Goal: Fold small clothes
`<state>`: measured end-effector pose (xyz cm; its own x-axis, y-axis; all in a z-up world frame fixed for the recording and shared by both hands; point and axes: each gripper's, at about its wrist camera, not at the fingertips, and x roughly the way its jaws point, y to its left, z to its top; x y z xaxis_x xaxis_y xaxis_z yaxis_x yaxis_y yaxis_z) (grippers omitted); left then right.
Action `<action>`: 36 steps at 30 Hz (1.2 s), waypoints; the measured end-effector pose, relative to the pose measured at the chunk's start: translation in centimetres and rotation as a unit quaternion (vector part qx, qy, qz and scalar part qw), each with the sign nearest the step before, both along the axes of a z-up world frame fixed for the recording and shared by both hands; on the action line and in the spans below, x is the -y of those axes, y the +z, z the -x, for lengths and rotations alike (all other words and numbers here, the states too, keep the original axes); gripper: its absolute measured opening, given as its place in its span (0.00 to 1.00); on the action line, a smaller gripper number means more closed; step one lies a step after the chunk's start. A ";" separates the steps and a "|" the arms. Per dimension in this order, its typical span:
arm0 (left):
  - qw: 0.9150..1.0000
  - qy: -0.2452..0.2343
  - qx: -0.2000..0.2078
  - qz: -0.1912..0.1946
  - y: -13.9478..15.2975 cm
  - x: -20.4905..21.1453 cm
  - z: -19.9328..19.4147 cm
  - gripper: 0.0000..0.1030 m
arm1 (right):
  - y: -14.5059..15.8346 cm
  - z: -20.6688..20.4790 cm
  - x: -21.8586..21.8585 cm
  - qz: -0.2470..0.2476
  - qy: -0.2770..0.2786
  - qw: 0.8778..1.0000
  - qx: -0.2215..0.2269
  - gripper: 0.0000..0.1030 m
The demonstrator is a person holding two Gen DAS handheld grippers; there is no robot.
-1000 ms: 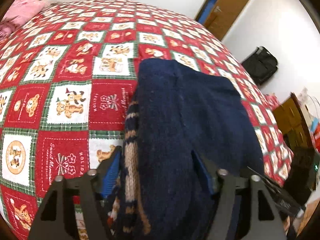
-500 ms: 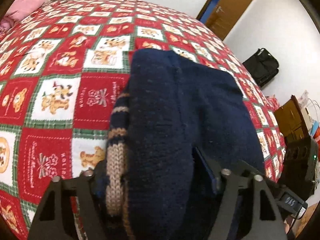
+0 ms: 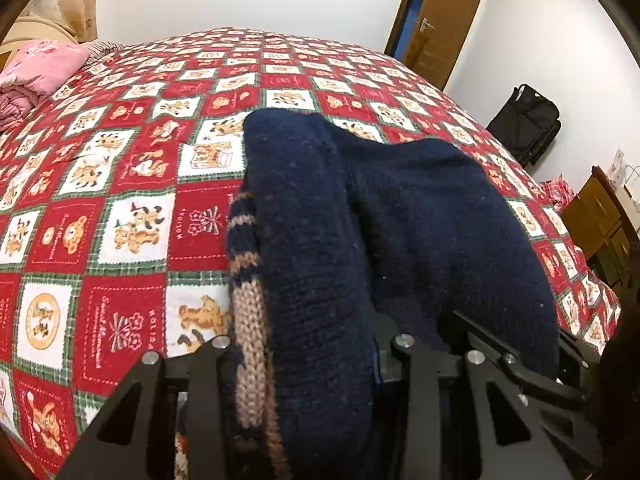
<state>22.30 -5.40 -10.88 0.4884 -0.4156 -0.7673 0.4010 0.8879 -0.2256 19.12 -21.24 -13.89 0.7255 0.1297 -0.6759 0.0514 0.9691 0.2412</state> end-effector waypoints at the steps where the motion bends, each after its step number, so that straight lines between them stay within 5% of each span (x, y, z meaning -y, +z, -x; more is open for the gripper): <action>1: 1.000 0.001 0.001 0.000 0.1 -0.2 0.2 0.40 | 0.4 0.4 -0.4 0.008 0.004 1.000 0.007 0.44; 18: 0.995 0.069 0.054 0.050 4.9 -6.3 2.9 0.40 | 7.4 2.5 -8.3 0.080 0.083 0.988 0.101 0.43; 36: 0.985 0.159 0.037 0.060 3.7 -13.8 1.5 0.40 | 7.1 -1.6 -15.4 0.081 0.180 0.977 0.077 0.43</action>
